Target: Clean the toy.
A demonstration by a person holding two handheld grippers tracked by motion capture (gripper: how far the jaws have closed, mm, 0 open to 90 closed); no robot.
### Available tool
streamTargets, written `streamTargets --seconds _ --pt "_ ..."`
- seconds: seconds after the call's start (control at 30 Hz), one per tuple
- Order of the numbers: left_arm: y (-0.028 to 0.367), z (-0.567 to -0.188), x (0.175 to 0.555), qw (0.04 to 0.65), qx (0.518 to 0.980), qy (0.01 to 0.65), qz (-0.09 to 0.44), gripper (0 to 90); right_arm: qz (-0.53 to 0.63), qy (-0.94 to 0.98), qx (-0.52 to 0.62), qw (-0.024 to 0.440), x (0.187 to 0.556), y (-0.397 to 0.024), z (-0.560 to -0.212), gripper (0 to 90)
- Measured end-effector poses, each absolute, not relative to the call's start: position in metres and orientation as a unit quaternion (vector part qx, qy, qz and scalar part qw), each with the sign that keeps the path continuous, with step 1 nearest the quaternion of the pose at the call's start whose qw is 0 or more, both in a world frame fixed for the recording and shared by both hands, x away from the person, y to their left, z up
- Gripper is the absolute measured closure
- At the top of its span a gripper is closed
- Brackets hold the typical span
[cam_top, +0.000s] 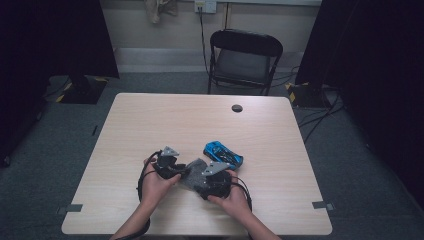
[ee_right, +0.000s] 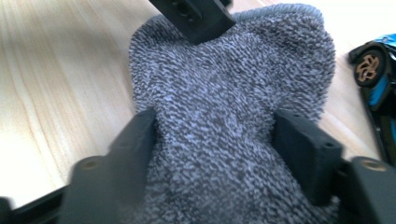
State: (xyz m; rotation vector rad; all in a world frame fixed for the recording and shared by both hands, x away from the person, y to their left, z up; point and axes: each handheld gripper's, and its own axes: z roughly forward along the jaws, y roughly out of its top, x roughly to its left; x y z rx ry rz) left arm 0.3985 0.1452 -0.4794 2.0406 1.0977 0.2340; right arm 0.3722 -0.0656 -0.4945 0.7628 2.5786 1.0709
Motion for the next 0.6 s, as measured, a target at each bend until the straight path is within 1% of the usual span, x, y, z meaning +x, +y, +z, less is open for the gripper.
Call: streamTargets --seconds 0.03,0.13,0.17,0.2,0.33,0.43,0.53,0.6 --pt "0.146 -0.478 0.399 0.399 0.807 0.425 0.095 48.3 0.368 0.884 0.262 0.124 0.373 -0.067 -0.494 40.3" --pt "0.147 -0.474 0.4 0.412 0.807 0.41 0.107 34.6 0.372 0.881 0.263 0.125 0.375 -0.071 -0.494 48.9" --pt "0.147 -0.472 0.4 0.413 0.809 0.402 0.114 31.9 0.372 0.881 0.262 0.127 0.374 -0.072 -0.494 51.1" --pt "0.146 -0.471 0.4 0.418 0.809 0.397 0.114 29.5 0.374 0.88 0.263 0.129 0.373 -0.072 -0.494 55.7" --pt "0.146 -0.468 0.401 0.423 0.812 0.385 0.119 25.8 0.379 0.874 0.271 0.137 0.372 -0.075 -0.495 65.7" --pt "0.147 -0.467 0.401 0.428 0.809 0.384 0.12 24.7 0.375 0.875 0.275 0.134 0.372 -0.076 -0.493 69.3" --pt "0.15 -0.464 0.402 0.428 0.806 0.387 0.131 20.3 0.378 0.873 0.282 0.125 0.372 -0.079 -0.49 69.9" --pt "0.153 -0.462 0.402 0.435 0.802 0.389 0.129 20.2 0.382 0.872 0.286 0.113 0.372 -0.083 -0.488 69.9"
